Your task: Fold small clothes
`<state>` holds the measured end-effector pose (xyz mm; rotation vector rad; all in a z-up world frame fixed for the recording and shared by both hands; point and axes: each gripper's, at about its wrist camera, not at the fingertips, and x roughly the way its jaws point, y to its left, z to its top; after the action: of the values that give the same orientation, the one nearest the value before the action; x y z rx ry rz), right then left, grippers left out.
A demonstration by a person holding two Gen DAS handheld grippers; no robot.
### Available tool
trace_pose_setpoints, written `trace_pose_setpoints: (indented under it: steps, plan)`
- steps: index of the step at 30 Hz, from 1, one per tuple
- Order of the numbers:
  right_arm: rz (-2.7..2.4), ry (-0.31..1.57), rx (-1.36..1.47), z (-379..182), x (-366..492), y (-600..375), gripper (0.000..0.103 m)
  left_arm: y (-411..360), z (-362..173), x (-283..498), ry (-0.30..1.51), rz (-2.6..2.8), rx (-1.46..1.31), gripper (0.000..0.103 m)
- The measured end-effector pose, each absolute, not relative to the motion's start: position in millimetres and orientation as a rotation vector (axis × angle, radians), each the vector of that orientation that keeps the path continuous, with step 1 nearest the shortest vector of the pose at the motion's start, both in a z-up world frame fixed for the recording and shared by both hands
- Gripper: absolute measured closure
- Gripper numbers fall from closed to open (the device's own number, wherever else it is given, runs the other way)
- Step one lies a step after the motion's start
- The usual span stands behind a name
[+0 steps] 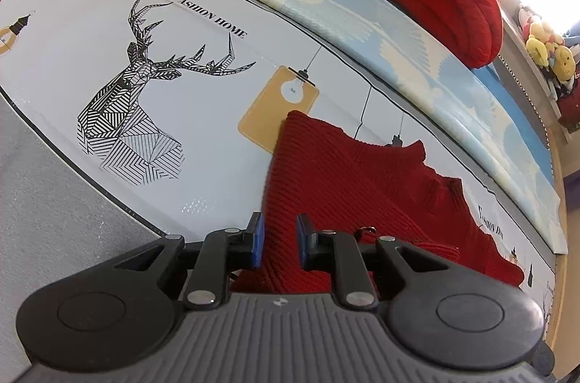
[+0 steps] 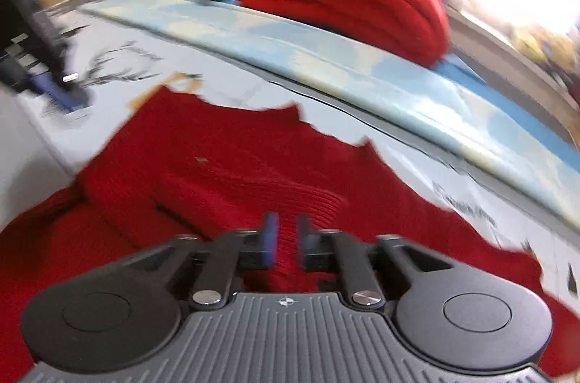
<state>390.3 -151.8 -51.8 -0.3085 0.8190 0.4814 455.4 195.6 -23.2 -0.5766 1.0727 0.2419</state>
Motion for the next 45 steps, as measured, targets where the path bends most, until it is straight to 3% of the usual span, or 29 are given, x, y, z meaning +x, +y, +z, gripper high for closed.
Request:
trace_pose_setpoints:
  steps: [1,6,9,10,11,14,19,25,28,31,32,34,40,45]
  plan:
    - [0.517,0.801,-0.347,-54,385,-145,0.050,194,-23,456,1.075,0.239,-0.575,0.084]
    - [0.569,0.812,-0.502,-76,373,-119,0.048,194,-24,456,1.078,0.238,-0.570,0.084]
    - [0.563,0.850,-0.566,-88,373,-117,0.055,197,-24,457,1.076,0.242,-0.571,0.084]
    - [0.542,0.858,-0.565,-90,378,-117,0.072,197,-24,458,1.076,0.242,-0.570,0.084]
    - [0.520,0.863,-0.550,-89,380,-119,0.081,198,-24,458,1.076,0.241,-0.570,0.084]
    - [0.413,0.880,-0.384,-76,398,-144,0.089,198,-23,458,1.076,0.238,-0.568,0.084]
    - [-0.079,0.926,0.284,-62,415,-244,0.092,197,-22,458,1.076,0.237,-0.564,0.084]
    - [-0.245,1.044,0.657,-102,409,-306,0.089,187,-25,462,1.089,0.217,-0.555,0.084]
    - [-0.255,1.026,0.737,-110,409,-314,0.076,179,-29,463,1.108,0.190,-0.548,0.084]
    - [-0.259,1.031,0.775,-115,411,-321,0.074,171,-33,465,1.121,0.164,-0.536,0.084]
    - [-0.267,1.042,0.787,-118,413,-323,0.077,168,-34,465,1.129,0.154,-0.529,0.084]
    - [-0.294,1.038,0.798,-120,408,-330,0.103,162,-37,466,1.142,0.136,-0.510,0.084]
    - [-0.269,1.018,0.841,-116,409,-338,0.103,140,-46,467,1.182,0.065,-0.442,0.084]
    - [-0.216,0.963,0.856,-111,414,-341,0.094,132,-52,468,1.197,0.067,-0.427,0.084]
